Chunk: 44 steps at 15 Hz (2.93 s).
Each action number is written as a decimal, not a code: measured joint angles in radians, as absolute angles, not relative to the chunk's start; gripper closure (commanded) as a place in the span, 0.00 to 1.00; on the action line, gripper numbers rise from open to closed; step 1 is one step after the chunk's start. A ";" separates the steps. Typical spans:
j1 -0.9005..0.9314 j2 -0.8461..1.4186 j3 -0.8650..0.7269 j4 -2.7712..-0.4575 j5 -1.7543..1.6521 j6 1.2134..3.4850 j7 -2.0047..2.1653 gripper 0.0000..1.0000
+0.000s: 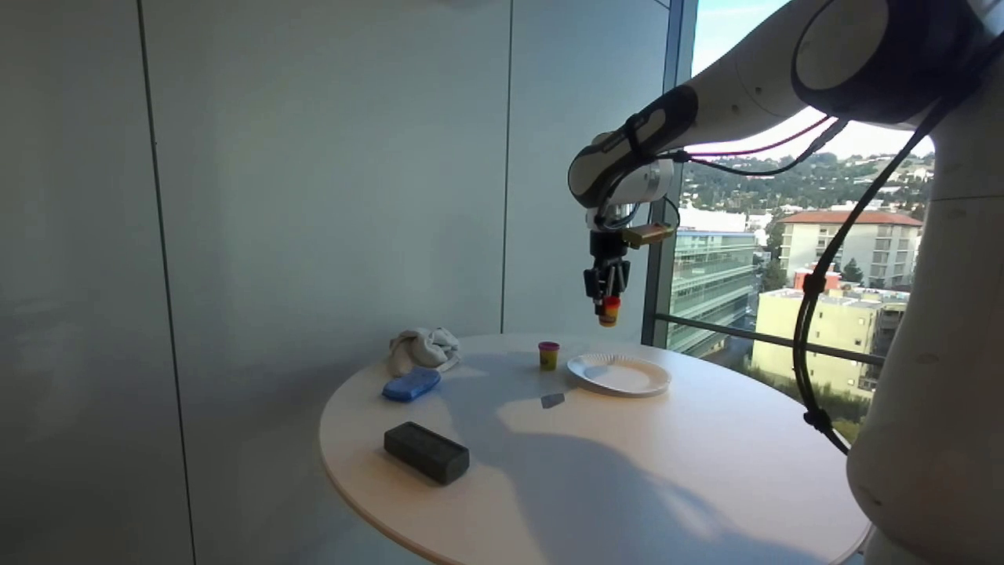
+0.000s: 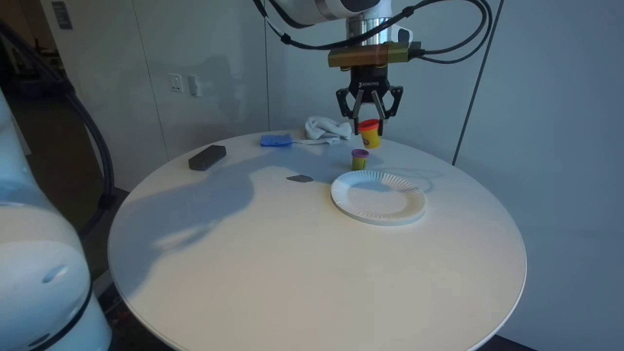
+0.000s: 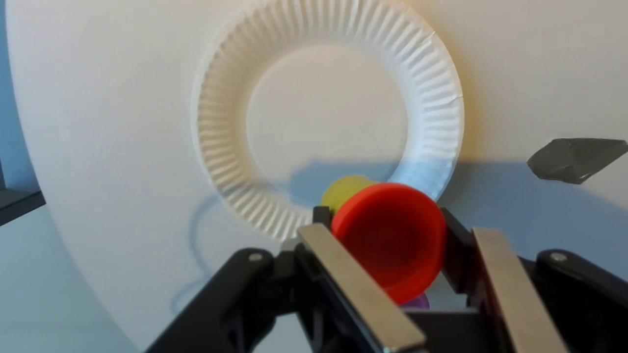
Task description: Put the yellow containers on the white plate.
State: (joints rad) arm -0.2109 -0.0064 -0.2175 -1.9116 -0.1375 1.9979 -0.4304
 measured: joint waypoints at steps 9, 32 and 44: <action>-0.229 0.144 -0.220 -1.911 -0.050 2.048 -0.353 0.72; -0.292 0.249 -0.211 -1.883 0.120 2.165 -0.348 0.00; -0.196 0.126 -0.103 -1.920 0.016 2.332 -0.450 0.00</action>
State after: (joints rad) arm -0.1960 0.1255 -0.1032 -1.9197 0.0155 2.3322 -0.4497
